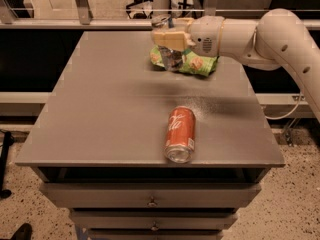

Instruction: Place redbull can upright

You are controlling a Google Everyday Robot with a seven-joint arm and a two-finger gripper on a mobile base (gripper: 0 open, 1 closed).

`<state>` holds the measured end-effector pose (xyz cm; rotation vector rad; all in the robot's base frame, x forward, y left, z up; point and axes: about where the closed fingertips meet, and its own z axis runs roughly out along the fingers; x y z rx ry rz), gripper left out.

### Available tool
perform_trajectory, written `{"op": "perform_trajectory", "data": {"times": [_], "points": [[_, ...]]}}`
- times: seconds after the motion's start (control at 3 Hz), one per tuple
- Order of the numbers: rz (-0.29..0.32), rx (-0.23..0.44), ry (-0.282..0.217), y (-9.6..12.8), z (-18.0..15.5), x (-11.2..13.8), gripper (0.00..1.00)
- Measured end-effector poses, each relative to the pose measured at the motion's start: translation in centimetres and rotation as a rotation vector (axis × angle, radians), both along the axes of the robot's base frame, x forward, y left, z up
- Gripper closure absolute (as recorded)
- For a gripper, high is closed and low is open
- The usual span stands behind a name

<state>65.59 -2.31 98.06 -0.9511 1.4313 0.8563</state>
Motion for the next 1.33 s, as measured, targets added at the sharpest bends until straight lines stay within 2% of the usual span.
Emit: {"op": "perform_trajectory", "data": {"times": [0.33,0.67,1.33], "points": [[0.046,0.119,0.015,-0.8,-1.9,-0.7,1.00],[0.057,0.158,0.017,-1.3,-2.8,-1.0,1.00],[0.100,0.190,-0.009,-2.0,-5.1,-1.3,1.00]]}}
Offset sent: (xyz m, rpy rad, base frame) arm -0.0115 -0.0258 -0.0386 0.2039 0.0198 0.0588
